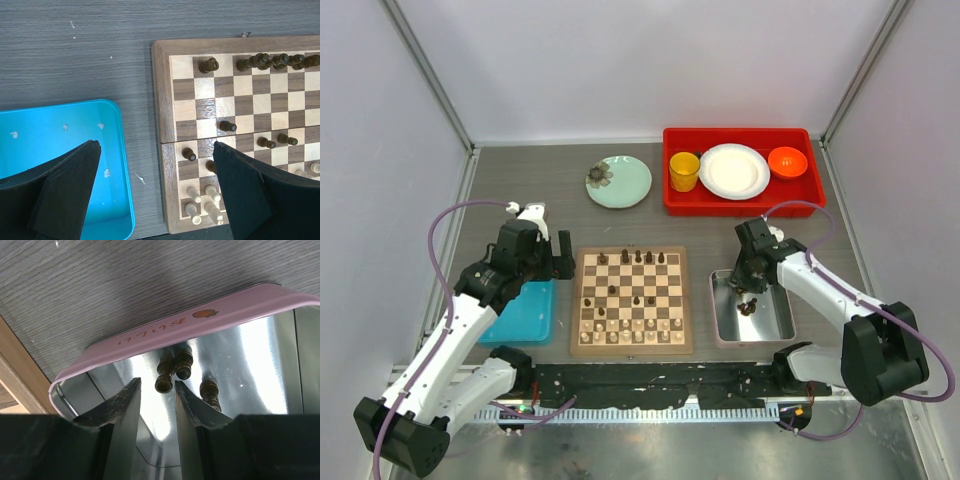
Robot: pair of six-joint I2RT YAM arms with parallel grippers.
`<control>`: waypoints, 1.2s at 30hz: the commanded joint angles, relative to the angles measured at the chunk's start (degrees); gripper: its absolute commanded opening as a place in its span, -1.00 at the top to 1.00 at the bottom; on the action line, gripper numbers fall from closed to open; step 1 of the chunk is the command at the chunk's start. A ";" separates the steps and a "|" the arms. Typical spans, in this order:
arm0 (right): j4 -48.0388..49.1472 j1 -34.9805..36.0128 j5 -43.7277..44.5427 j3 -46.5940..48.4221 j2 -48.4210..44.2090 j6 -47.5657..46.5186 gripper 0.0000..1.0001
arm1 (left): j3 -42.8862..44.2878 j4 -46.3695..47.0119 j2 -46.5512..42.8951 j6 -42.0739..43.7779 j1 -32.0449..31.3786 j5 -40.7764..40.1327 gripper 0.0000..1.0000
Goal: Set up the chess pieces on the board
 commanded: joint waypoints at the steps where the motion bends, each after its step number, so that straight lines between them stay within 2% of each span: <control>1: 1.91 -0.61 0.63 -0.69 0.11 -0.50 0.24 | 0.38 1.50 -0.08 0.82 0.29 0.68 -0.99; 5: 2.53 -0.87 0.63 -0.60 0.89 -0.85 0.26 | 0.38 1.50 0.01 0.90 0.29 0.68 -0.99; 8: 3.14 -1.05 0.28 -0.69 1.51 -0.94 0.36 | 0.29 1.59 0.01 0.91 0.29 0.77 -0.99; 13: 1.92 -1.05 -0.07 -0.25 0.02 -1.03 0.70 | 0.29 1.59 -0.34 0.91 0.29 0.68 -0.99; 18: -5.36 -1.05 1.77 5.10 -4.19 -1.65 0.86 | 0.29 1.59 -0.52 0.91 0.20 0.86 -0.99; 23: -9.95 -1.05 1.69 14.31 -7.45 -2.26 0.88 | 0.29 1.68 -0.60 0.91 0.29 0.94 -0.99; 27: -10.92 -0.35 -1.04 21.45 -4.47 -3.23 0.88 | 0.29 1.68 -0.69 0.91 0.20 1.03 -0.99; 30: -7.76 1.06 -4.02 24.27 -0.61 -3.67 0.88 | 0.29 1.68 -0.69 0.91 0.29 0.94 -0.99; 32: -5.05 4.30 -5.69 26.45 3.69 -4.02 0.88 | 0.29 1.68 -0.52 0.91 0.29 0.94 -0.99; 36: -4.68 13.00 -1.13 33.22 14.15 -4.63 0.88 | 0.29 1.68 -0.34 0.91 0.20 0.94 -1.00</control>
